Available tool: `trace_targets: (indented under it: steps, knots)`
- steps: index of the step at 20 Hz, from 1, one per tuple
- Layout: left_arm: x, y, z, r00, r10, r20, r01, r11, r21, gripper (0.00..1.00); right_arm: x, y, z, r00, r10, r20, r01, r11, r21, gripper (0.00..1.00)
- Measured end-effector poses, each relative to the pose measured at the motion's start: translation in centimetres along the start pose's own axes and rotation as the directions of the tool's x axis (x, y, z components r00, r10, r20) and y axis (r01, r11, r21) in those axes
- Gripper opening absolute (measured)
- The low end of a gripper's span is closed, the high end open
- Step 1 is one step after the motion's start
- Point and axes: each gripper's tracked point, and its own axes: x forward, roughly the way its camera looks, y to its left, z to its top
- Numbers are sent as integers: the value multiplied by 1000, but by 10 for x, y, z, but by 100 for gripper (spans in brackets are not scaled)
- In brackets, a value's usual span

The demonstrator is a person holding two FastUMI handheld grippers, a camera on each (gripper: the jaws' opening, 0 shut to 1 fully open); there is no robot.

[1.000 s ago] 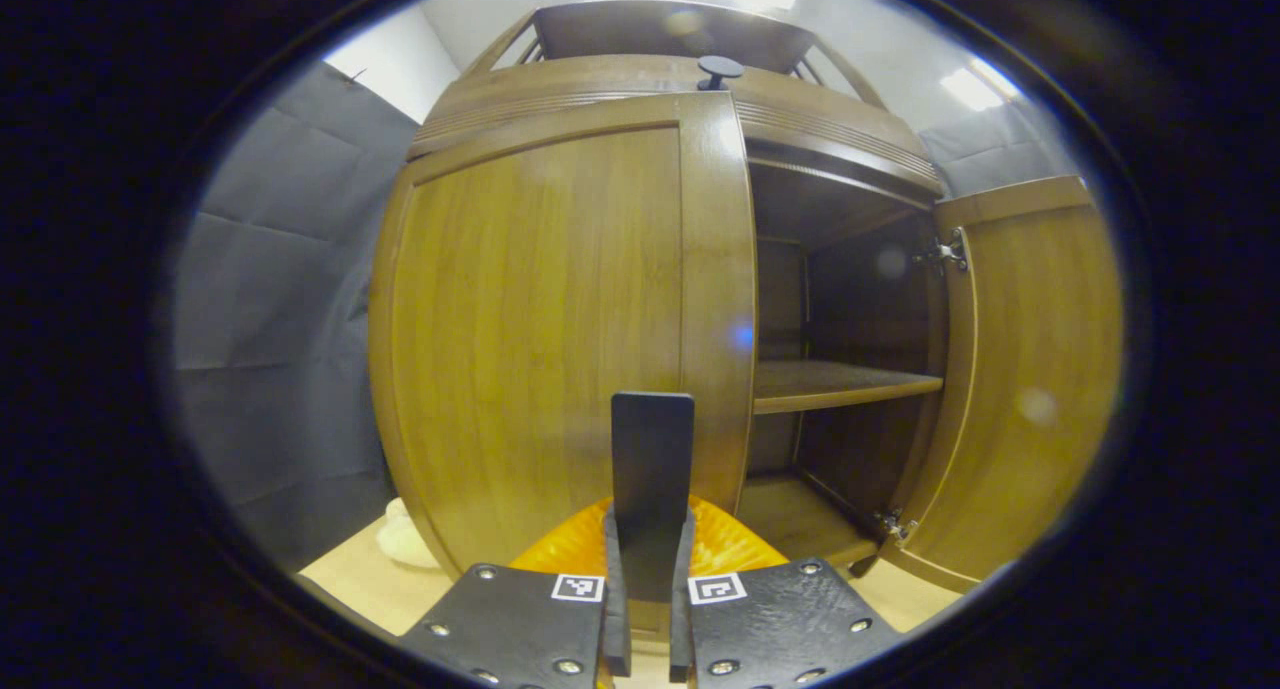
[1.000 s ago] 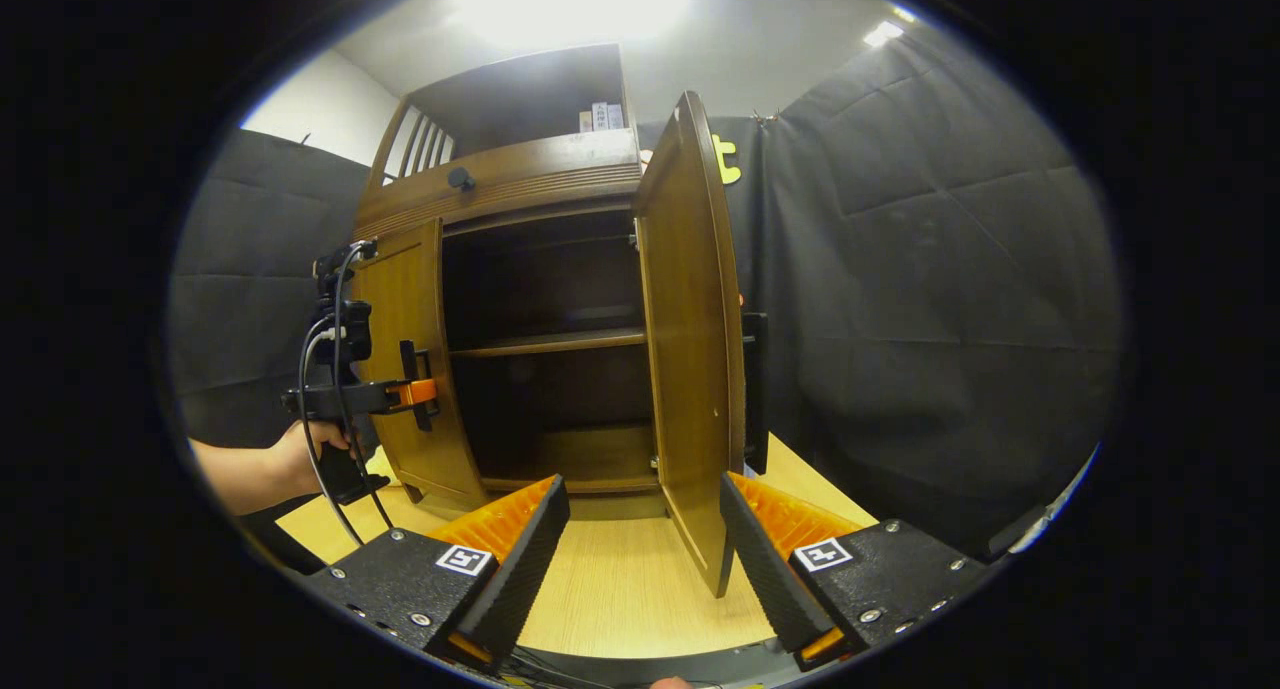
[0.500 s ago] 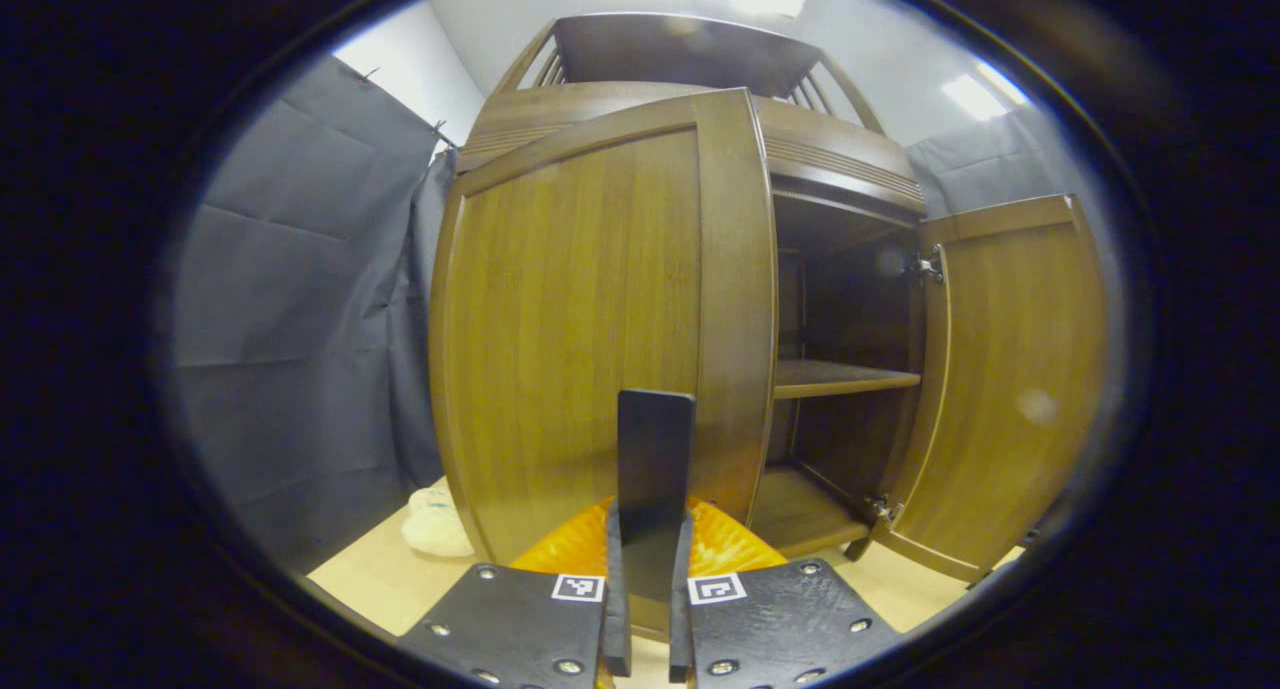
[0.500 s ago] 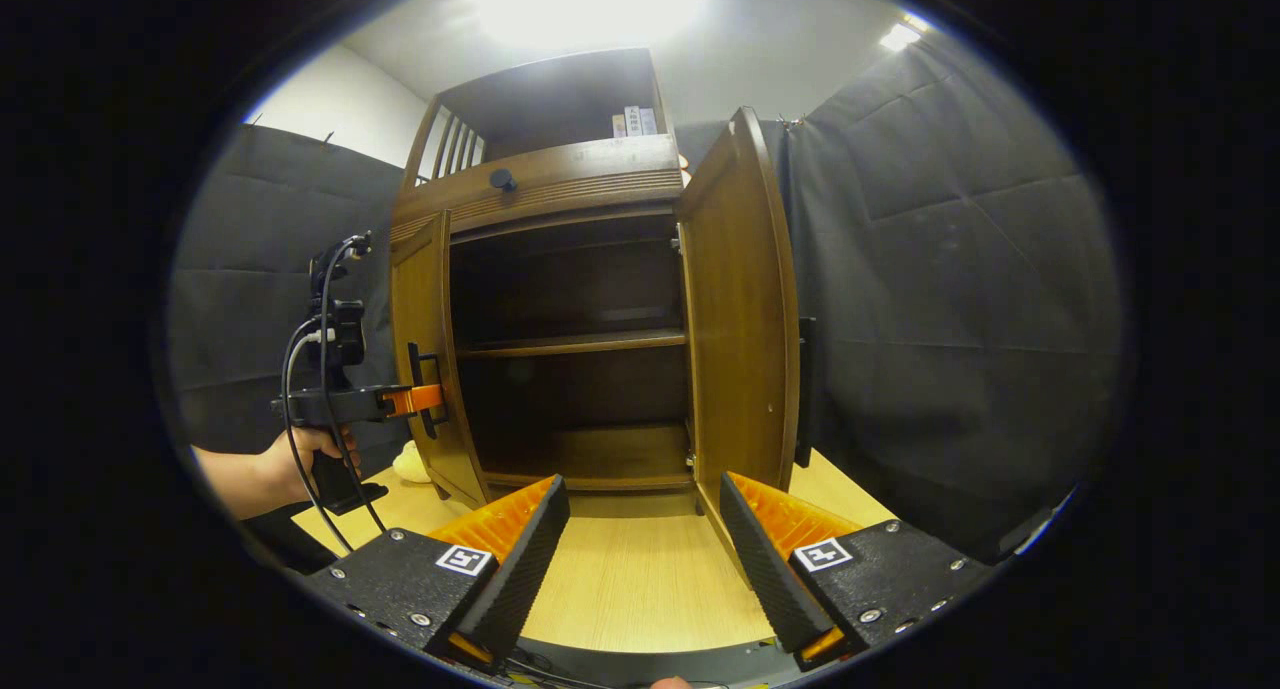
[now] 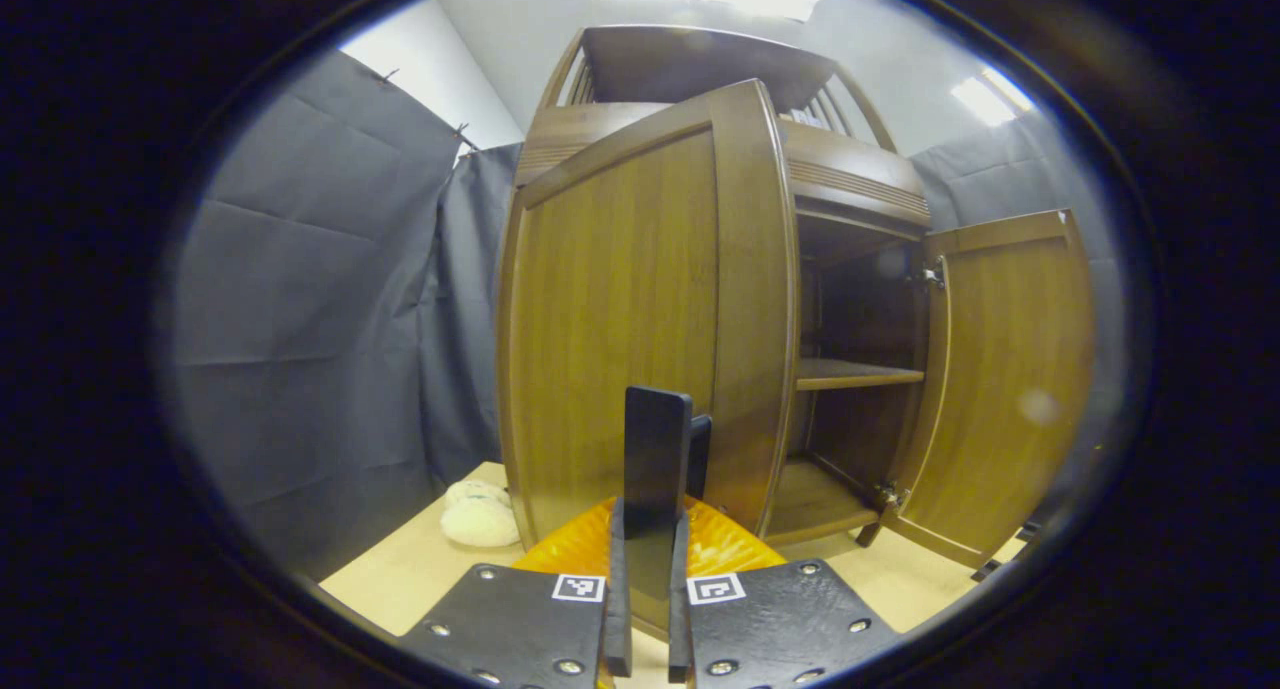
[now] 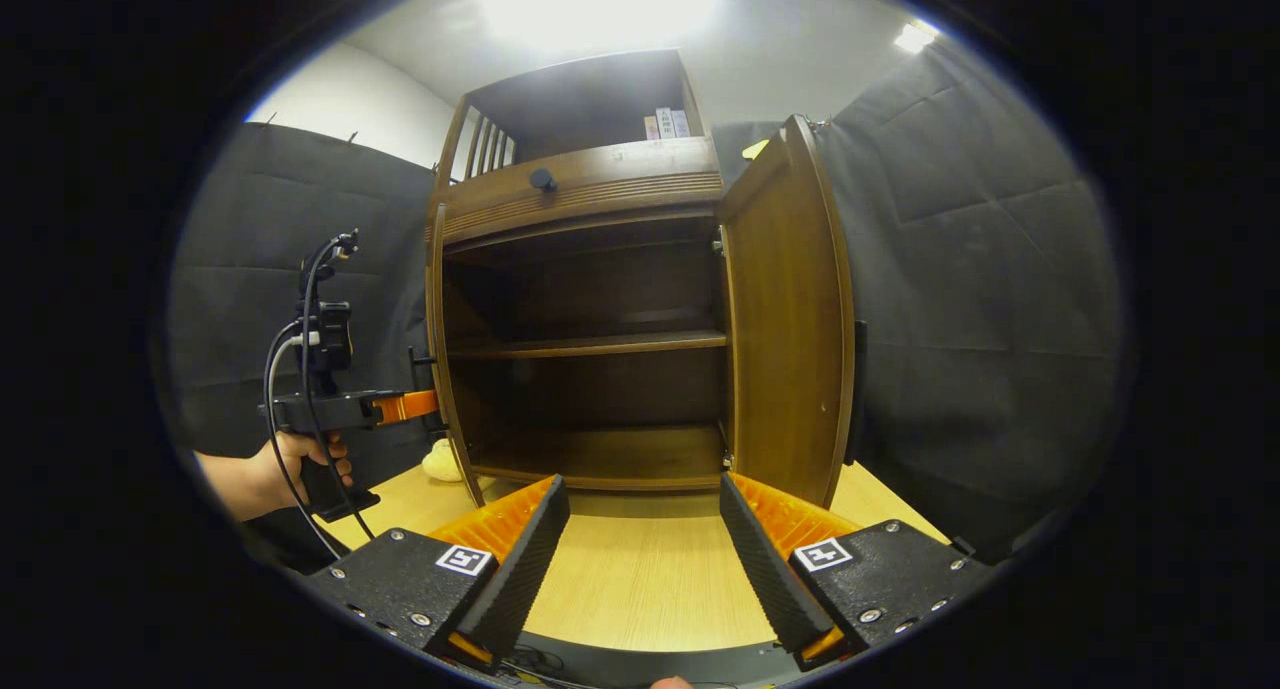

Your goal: Open the right door of the double-door shoe cabinet with the right hand, and open the left door with the left hand.

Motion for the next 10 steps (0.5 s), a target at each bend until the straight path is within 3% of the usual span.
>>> trace_targets:
  steps: [6,8,10]
  knots:
    - [-15,4,-10,999,32,4,-32,999,-15,19,-3,16,-3,999,34,-4,-34,999,-1,94]
    - [-14,10,-8,999,44,9,-44,999,-18,14,-5,22,-4,999,45,-4,-45,999,-4,94]
    - [-15,13,-5,998,50,26,-49,999,-15,19,-4,26,-6,998,54,-9,-55,999,-3,94]
